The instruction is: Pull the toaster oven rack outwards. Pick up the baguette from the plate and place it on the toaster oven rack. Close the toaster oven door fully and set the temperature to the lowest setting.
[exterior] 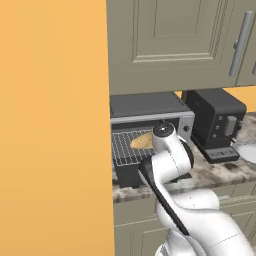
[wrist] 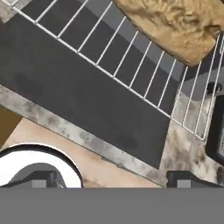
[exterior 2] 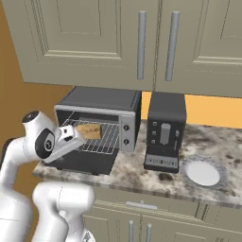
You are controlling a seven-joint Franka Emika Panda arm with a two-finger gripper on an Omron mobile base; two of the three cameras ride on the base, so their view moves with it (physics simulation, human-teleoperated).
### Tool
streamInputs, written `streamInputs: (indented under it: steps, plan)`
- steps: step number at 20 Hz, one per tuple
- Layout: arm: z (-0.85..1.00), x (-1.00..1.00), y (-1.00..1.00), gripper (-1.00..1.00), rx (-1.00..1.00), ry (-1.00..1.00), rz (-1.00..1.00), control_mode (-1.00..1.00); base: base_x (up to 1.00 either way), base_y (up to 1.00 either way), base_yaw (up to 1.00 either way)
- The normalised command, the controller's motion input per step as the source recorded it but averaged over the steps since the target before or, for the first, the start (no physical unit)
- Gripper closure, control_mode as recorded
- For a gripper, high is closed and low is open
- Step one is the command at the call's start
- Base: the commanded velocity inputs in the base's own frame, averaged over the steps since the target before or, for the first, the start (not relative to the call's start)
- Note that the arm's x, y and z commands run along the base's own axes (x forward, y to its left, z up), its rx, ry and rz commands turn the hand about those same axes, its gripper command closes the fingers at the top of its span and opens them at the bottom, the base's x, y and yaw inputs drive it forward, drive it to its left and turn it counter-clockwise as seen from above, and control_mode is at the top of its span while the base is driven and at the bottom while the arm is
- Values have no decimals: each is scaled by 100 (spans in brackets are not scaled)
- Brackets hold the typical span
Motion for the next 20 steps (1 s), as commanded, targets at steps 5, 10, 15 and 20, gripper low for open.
streamInputs:
  steps: [5, 10, 15, 20]
  plan:
    - [-23, 23, -31, -100, 25, 11, -46, -100, 0, 0, 0]
    - [-29, 22, -17, -100, 21, 4, -33, -100, 0, 0, 0]
    - [-27, 8, -1, -100, 12, -2, -24, -100, 0, 0, 0]
    - [-24, 8, 0, -100, 4, -8, -18, -100, 0, 0, 0]
